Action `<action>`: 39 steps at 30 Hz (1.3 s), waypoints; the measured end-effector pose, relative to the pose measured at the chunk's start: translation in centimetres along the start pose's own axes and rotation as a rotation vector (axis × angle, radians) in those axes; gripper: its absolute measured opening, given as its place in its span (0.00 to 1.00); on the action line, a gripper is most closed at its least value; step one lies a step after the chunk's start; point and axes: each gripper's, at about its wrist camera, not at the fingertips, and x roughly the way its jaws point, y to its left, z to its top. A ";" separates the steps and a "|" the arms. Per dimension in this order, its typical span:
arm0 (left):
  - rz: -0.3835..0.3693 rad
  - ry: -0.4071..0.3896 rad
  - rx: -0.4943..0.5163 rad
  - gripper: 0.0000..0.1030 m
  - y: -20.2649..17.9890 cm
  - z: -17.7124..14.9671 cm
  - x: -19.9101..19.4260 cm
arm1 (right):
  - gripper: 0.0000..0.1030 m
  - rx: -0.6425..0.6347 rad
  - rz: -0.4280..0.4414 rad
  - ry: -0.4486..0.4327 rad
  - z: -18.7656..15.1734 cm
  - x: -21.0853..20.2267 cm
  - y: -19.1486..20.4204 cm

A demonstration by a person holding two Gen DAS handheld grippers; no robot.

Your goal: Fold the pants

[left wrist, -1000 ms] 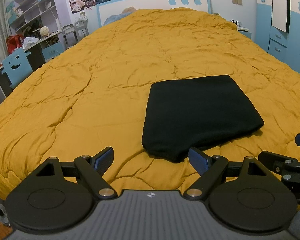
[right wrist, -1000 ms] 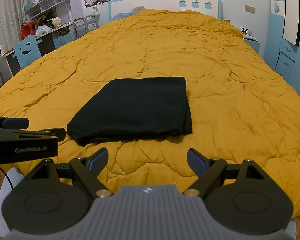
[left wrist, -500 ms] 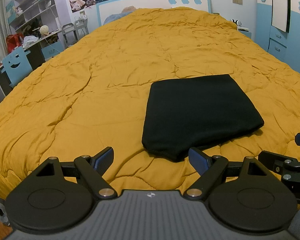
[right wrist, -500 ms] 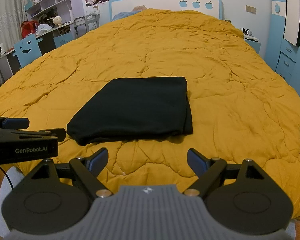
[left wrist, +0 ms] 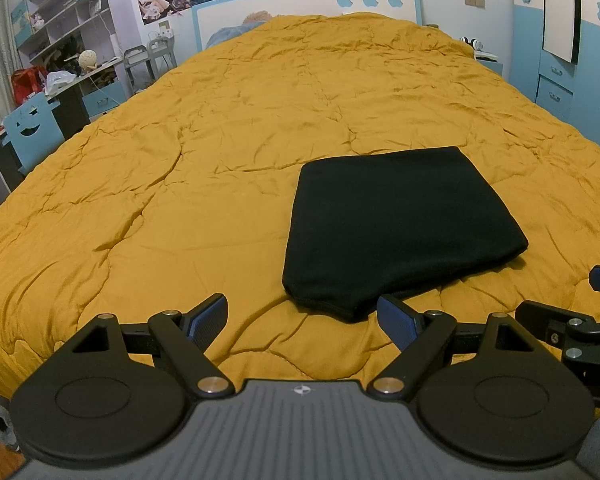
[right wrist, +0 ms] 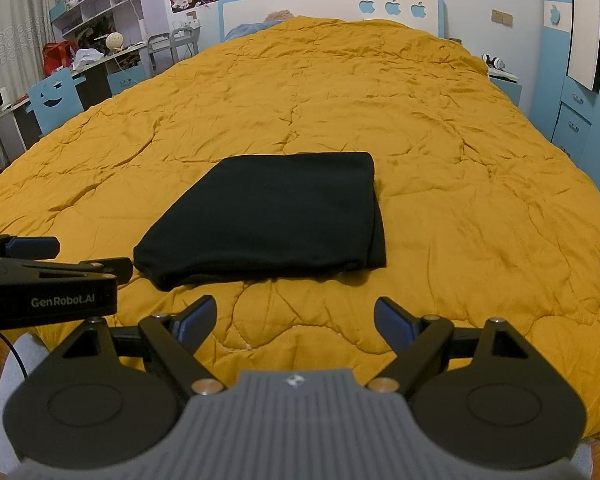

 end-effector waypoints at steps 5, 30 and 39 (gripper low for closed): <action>0.000 0.000 0.000 0.96 0.0 0.0 0.0 | 0.80 0.000 0.000 0.000 0.0 0.0 0.0; -0.017 0.007 -0.005 0.96 0.5 0.0 0.8 | 0.80 0.009 -0.003 0.008 0.1 0.5 -0.2; -0.022 0.025 0.004 0.96 0.2 0.5 1.6 | 0.80 0.026 -0.005 0.032 0.4 1.7 -0.5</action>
